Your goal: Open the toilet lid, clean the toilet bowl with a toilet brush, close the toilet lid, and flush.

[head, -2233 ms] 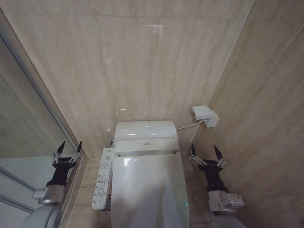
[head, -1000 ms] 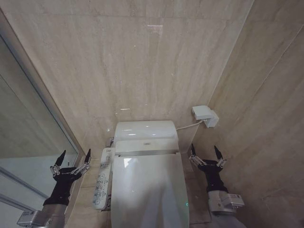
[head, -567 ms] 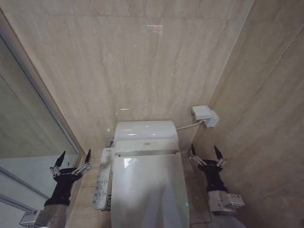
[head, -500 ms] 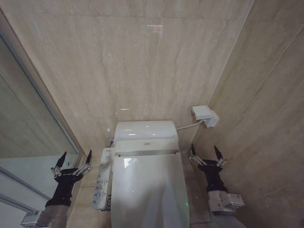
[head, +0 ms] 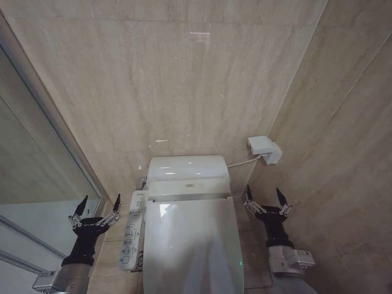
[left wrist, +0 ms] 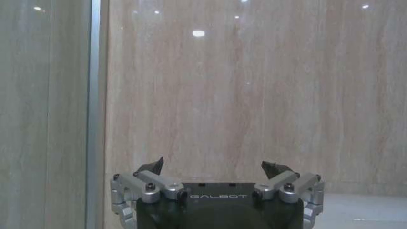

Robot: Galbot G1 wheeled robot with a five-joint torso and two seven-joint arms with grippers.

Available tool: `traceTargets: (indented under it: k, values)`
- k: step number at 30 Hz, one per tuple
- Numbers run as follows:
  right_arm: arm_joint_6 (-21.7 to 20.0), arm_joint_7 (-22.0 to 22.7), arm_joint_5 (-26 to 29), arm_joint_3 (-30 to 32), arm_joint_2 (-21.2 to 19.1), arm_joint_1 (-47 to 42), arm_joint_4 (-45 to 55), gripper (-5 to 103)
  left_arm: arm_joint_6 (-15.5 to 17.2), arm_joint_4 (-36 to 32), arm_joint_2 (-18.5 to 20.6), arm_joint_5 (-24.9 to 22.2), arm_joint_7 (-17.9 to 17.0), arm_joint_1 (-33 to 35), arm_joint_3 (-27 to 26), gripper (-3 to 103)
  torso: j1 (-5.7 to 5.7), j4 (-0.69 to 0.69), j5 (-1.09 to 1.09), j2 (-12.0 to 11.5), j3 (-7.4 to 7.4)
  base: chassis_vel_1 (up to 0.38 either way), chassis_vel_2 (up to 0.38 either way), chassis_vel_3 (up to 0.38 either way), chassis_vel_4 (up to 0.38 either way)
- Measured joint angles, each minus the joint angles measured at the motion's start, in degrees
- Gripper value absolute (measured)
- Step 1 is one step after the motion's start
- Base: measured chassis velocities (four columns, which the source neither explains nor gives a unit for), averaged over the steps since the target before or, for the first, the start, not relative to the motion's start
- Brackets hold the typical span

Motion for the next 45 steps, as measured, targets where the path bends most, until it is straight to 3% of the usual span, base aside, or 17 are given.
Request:
traceTargets:
  k: [23,45]
  values:
    - [0.0,0.0,0.0,0.0,0.0,0.0,0.0,100,0.0,0.1,0.0,0.0,0.0,0.0,0.0,100,0.02,0.00,0.00,0.0,0.01,0.013,-0.011,-0.014,0.013]
    - [0.0,0.0,0.0,0.0,0.0,0.0,0.0,100,0.0,0.1,0.0,-0.1,0.0,0.0,0.0,100,-0.01,0.01,-0.01,0.0,0.00,0.254,-0.256,-0.256,0.251]
